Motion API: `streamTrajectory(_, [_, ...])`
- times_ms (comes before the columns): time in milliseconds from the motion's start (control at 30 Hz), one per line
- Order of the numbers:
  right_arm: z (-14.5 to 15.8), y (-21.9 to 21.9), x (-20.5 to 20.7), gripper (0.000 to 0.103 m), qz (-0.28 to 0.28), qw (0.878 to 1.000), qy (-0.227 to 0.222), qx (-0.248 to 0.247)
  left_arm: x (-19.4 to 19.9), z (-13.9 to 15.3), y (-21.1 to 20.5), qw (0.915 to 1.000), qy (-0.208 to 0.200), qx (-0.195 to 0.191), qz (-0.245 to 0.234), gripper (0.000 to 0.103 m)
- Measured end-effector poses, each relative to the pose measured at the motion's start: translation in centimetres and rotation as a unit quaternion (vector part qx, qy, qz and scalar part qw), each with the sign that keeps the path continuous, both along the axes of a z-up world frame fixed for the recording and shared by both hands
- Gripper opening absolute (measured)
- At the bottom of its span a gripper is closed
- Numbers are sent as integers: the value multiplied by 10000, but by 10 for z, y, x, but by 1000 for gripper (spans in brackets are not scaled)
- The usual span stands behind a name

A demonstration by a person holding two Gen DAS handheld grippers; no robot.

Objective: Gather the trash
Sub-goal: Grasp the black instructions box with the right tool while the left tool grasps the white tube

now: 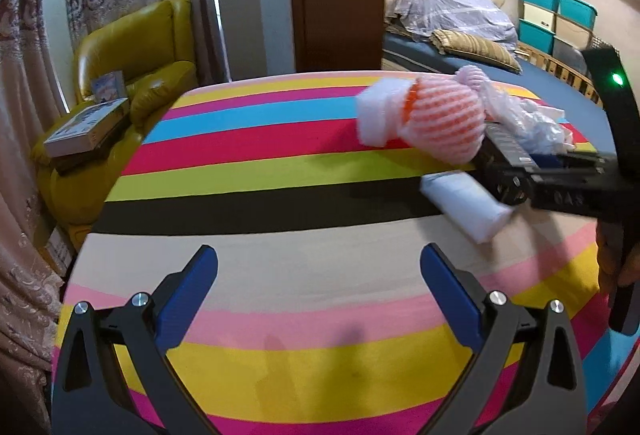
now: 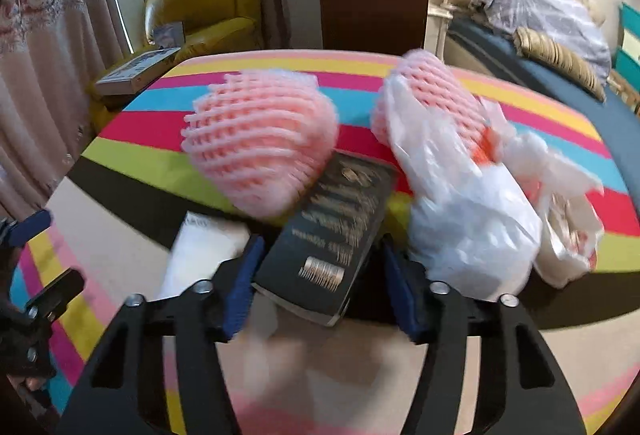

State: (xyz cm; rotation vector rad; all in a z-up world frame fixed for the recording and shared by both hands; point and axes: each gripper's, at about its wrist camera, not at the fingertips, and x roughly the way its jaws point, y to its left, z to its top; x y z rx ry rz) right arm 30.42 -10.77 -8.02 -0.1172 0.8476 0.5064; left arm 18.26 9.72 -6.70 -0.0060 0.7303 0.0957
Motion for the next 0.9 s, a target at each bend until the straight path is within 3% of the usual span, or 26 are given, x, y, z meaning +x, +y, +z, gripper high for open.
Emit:
streamTrajectory(67, [-1, -13, -8, 40, 66, 10000, -10, -70, 8, 1, -7, 9999, 10, -103, -98, 98])
streamTrajectory(400, [-7, -75, -37, 42, 173, 9994, 66, 307, 42, -1, -57, 9984, 143, -423, -346, 98])
streamTrajectory(767, [-11, -63, -25, 51, 441, 9989, 77, 115, 73, -13, -76, 9986, 446, -239, -173, 97])
streamTrajectory(867, [-11, -63, -23, 51, 452, 9989, 99, 107, 82, -19, -75, 9978, 597, -232, -165, 76])
streamTrajectory(900, [-11, -64, -22, 51, 451, 9989, 102, 119, 85, -22, -75, 9972, 681, -237, -194, 74])
